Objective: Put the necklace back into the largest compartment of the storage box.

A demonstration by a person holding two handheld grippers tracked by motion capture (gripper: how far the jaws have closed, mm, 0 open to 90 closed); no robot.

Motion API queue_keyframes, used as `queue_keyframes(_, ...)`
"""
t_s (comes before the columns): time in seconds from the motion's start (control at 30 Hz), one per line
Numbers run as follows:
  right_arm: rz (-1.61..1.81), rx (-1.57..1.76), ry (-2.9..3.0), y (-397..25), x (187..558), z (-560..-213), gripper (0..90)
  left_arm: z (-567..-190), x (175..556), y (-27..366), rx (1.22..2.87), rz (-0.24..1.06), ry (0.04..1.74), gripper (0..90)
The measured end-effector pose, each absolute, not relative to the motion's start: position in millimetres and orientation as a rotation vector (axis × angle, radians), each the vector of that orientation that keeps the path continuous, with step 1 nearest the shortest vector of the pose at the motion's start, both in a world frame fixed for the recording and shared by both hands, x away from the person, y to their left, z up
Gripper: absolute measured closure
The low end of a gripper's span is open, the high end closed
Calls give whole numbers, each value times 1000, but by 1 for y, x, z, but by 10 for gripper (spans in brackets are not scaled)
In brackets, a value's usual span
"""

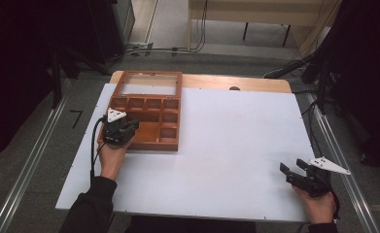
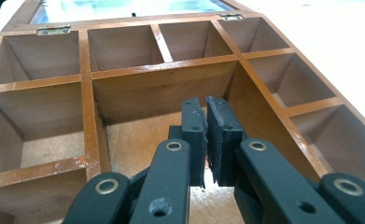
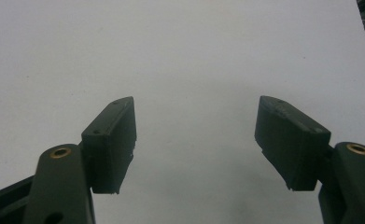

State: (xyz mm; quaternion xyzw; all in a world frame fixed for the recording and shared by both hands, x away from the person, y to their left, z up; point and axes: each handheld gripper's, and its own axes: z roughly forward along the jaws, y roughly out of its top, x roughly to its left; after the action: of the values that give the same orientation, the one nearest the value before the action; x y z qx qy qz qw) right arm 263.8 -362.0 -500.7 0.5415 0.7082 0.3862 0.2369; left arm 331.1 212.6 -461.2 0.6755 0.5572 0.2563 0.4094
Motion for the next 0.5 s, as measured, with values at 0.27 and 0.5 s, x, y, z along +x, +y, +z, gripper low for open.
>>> queue_keyframes(0.27, 1058, 1479, 1944, -362, 264, -501, 276, -465, 340, 211, 1703, 656, 1416, 861)
queue_keyframes(0.5, 1057, 1478, 1947, -362, 264, -501, 276, -468, 347, 212, 1697, 661, 1435, 859)
